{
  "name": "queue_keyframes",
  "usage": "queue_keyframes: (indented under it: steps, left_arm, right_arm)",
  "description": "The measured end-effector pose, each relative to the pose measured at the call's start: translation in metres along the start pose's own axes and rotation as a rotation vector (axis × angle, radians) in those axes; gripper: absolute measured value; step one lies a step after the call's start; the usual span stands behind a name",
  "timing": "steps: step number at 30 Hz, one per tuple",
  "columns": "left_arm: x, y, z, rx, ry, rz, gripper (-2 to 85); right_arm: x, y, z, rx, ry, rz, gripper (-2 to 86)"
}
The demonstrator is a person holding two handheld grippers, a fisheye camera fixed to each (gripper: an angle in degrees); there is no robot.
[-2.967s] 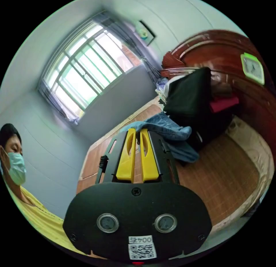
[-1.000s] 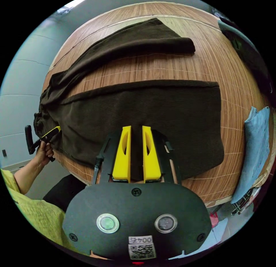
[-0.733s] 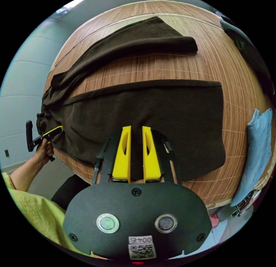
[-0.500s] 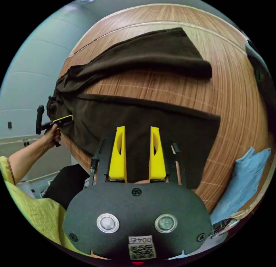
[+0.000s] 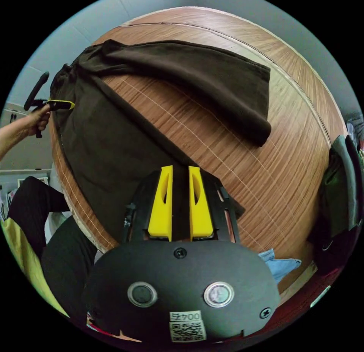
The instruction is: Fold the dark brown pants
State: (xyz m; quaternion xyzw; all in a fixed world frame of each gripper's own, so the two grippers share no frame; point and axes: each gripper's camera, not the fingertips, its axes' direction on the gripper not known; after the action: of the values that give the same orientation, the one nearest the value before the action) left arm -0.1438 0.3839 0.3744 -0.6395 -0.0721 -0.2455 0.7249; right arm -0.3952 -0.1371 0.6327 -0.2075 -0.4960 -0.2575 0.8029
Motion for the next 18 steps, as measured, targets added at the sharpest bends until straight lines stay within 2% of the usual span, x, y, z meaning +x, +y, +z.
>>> queue_keyframes:
  steps: [4,18]
  left_arm:
    - [0.002,0.0,0.0,0.018,0.004,-0.01,0.2]
    - [-0.004,-0.011,0.002,0.003,0.081,-0.054,0.1]
  right_arm:
    - [-0.005,0.006,-0.028,0.091,-0.12,0.017,9.1]
    - [-0.032,-0.003,-0.004,0.053,-0.29,-0.012,8.8]
